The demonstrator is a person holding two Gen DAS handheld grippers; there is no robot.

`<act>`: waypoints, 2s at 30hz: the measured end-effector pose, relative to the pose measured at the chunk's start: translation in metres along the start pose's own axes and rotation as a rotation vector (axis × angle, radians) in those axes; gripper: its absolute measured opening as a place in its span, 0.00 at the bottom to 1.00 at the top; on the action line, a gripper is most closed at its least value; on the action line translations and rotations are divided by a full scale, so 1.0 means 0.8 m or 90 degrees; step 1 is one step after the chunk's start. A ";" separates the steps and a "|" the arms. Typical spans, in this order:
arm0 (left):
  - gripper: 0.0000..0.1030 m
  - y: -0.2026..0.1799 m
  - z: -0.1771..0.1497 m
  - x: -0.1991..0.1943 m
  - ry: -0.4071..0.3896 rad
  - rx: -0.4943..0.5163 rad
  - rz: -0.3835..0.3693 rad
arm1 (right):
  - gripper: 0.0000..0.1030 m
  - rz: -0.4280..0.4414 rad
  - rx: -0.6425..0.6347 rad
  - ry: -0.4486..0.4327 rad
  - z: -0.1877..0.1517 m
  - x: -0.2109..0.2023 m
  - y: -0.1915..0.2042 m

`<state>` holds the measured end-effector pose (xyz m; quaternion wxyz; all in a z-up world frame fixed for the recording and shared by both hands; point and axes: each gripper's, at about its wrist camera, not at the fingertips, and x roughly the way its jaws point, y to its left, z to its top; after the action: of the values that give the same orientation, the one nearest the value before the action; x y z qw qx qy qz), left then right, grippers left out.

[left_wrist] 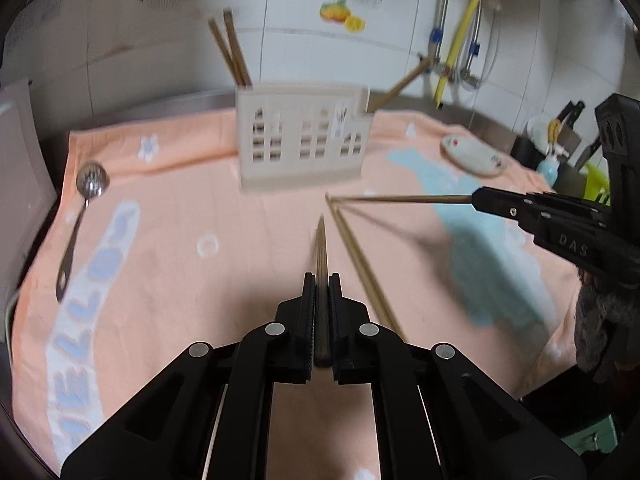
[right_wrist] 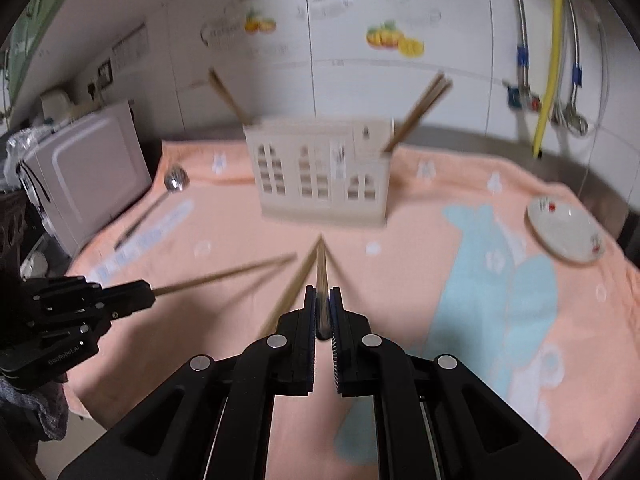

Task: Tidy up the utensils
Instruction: 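Lift both chopsticks upright and carry them above the white holder, then open both grippers to release the chopsticks into the holder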

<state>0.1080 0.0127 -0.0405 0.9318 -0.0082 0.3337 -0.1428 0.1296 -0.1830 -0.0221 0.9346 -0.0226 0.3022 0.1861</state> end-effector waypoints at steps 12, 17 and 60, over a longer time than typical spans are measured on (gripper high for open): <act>0.05 0.006 0.088 -0.003 -0.047 0.013 -0.022 | 0.07 0.041 -0.012 -0.022 0.116 -0.003 -0.025; 0.05 0.008 0.122 0.001 -0.050 0.023 -0.024 | 0.07 0.043 -0.019 -0.038 0.170 -0.016 -0.040; 0.18 0.051 0.275 0.035 -0.137 0.011 0.073 | 0.07 0.010 -0.025 -0.018 0.263 0.068 -0.070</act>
<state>0.2762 0.0268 0.1084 0.9688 0.0033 0.2306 -0.0907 0.3077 -0.1844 0.1146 0.9367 -0.0359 0.2853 0.1996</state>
